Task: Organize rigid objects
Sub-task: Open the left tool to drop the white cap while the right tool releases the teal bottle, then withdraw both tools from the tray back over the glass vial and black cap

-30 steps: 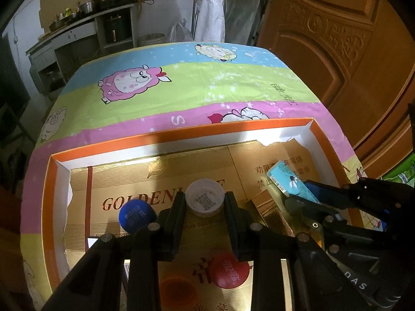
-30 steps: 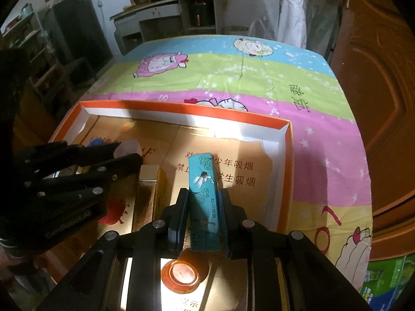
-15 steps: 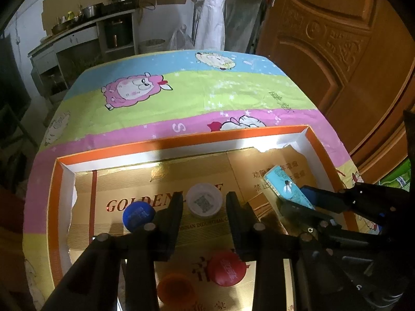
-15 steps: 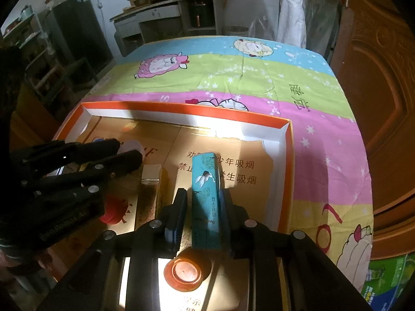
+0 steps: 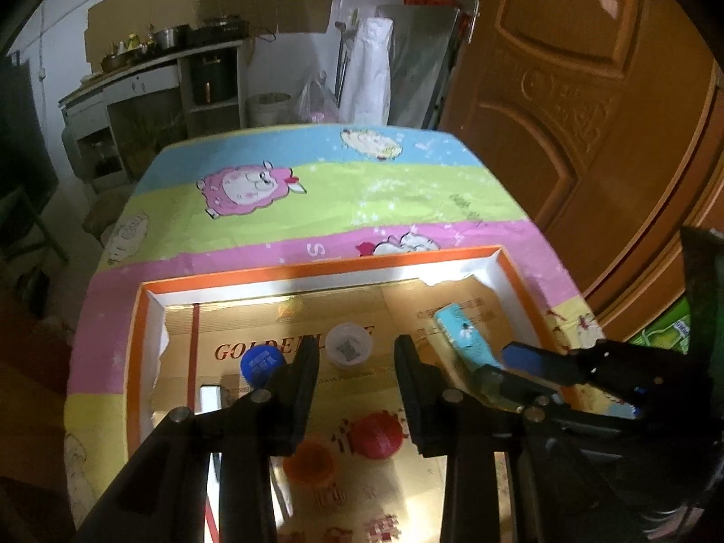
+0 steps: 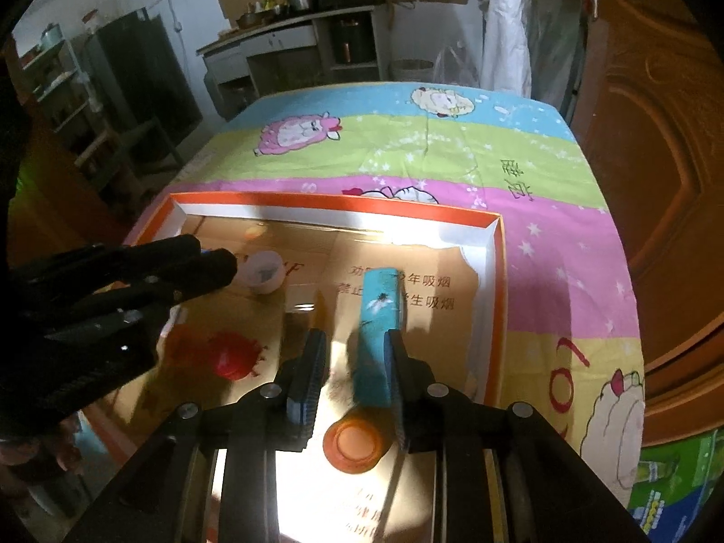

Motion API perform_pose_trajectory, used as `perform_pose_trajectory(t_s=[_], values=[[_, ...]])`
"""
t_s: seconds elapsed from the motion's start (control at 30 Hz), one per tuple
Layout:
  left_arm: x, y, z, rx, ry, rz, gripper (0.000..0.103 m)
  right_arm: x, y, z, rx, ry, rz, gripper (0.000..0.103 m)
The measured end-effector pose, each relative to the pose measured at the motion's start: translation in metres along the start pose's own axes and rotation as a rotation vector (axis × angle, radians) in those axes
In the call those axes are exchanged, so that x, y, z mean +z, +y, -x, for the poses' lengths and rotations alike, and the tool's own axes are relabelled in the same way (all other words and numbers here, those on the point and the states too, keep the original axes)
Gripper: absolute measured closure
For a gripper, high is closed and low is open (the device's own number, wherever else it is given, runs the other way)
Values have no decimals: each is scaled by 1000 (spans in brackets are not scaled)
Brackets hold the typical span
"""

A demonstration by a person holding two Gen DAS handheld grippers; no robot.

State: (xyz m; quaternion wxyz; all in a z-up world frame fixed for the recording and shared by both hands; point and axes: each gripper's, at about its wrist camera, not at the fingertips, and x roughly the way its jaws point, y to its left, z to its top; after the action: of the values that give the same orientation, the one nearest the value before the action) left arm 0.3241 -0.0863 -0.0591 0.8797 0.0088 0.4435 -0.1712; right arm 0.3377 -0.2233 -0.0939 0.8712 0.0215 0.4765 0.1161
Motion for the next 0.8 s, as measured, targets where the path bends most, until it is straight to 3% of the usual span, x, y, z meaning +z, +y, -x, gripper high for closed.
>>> perform_pose_trajectory(t_s=[0.8], values=[[-58, 16, 129, -30, -172, 76, 69, -51, 52, 89, 24, -97, 12, 61]])
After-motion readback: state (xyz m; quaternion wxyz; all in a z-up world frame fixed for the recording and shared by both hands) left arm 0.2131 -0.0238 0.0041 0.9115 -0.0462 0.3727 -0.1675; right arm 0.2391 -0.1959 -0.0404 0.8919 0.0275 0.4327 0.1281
